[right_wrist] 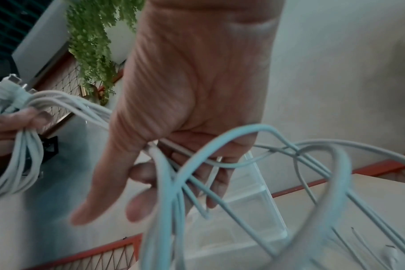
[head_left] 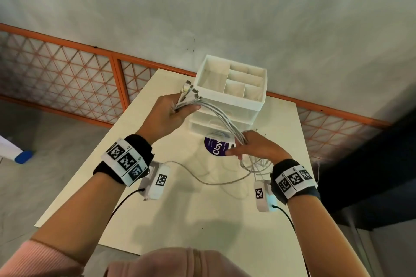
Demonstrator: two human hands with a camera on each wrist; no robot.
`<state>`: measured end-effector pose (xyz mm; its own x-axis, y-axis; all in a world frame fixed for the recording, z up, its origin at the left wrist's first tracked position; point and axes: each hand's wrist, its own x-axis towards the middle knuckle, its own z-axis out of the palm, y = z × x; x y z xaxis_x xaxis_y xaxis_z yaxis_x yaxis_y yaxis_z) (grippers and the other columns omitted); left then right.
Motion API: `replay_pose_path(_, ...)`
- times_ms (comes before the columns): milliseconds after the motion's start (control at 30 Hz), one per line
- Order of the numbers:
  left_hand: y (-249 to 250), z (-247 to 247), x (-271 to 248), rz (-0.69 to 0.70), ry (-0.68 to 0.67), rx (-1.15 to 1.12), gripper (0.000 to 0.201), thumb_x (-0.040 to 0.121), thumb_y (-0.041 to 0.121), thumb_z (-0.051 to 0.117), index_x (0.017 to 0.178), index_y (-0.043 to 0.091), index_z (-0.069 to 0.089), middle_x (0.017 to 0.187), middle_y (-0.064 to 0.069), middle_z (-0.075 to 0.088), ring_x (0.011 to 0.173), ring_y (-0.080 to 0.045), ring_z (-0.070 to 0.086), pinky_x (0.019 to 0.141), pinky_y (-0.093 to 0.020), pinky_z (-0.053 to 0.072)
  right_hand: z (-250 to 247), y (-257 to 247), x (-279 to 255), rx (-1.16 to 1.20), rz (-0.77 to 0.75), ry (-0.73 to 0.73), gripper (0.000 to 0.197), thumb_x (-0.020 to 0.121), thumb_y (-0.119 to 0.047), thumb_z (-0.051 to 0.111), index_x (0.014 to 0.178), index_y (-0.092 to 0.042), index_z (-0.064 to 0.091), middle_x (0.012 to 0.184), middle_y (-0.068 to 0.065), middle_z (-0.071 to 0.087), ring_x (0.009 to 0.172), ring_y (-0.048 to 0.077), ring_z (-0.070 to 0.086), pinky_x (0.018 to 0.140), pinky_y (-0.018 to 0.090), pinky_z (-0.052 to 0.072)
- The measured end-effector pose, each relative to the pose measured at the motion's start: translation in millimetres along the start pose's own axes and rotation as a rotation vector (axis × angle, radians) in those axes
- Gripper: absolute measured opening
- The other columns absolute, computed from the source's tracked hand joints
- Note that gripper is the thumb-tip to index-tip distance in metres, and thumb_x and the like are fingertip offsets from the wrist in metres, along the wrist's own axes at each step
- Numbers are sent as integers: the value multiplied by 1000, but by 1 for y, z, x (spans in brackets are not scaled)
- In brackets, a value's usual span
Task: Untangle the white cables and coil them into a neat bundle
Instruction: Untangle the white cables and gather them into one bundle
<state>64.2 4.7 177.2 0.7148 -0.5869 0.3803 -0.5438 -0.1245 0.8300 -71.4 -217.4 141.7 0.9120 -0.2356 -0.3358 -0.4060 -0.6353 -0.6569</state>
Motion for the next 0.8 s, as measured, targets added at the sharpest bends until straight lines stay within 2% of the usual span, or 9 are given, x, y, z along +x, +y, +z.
replay_pose_path(167,-1,5,-1,3,78,-60,7,88,18,63,91,16,68,64,-4,61,53,4,49,56,-9,35,-9,5,-3,-95,-7,-9,20,75,-17,75,77,-17,55,81,-2,60,78,13,56,77,29,42)
replay_pose_path(267,-2,5,0,-2,119,-57,15,88,15,63,96,4,70,65,-15,61,52,14,49,55,-3,33,-17,4,-6,-106,-2,40,22,76,-21,76,74,-16,55,69,-5,62,62,6,59,66,21,41)
replay_pose_path(300,-4,5,1,-21,125,-34,16,88,16,63,96,4,69,59,-11,58,51,13,50,54,-3,34,-18,4,-8,-95,-4,75,23,77,-25,75,70,-17,54,62,-5,63,53,2,58,61,19,40)
replay_pose_path(400,-19,3,7,-127,98,100,14,88,24,63,81,12,65,55,8,51,51,-1,49,50,-10,33,-22,6,-11,-1,-21,190,36,78,-32,74,61,-13,50,48,-2,53,39,3,47,56,23,37)
replay_pose_path(533,-51,8,3,-325,-50,353,37,88,32,62,60,14,46,55,-4,47,62,-30,51,53,-31,31,-29,-2,-20,193,-83,147,24,79,-28,74,78,-8,61,60,-1,57,57,10,50,58,23,35)
replay_pose_path(600,-66,14,-6,-429,-147,368,33,86,33,64,70,6,54,68,-11,53,76,-35,59,61,-30,34,-31,-5,-22,223,-100,90,26,85,-26,69,92,-2,62,66,-1,65,68,15,59,64,26,40)
replay_pose_path(667,-76,19,-12,-511,-298,359,33,80,32,71,87,2,60,77,-10,56,87,-33,61,67,-29,34,-28,-5,-21,241,-86,49,26,89,-24,63,93,2,58,61,-1,60,61,14,60,65,24,46)
replay_pose_path(733,-77,20,-13,-542,-377,310,49,70,35,80,100,3,58,81,-9,58,91,-31,58,69,-31,38,-24,-2,-16,192,-45,20,23,91,-25,60,87,-4,54,59,-1,51,54,10,50,60,22,49)
replay_pose_path(800,-65,18,-12,-515,-317,171,77,58,41,86,115,4,51,100,-15,62,99,-29,59,83,-34,44,-20,1,-12,39,15,18,22,93,-28,56,88,-8,53,66,2,49,58,11,47,55,16,43)
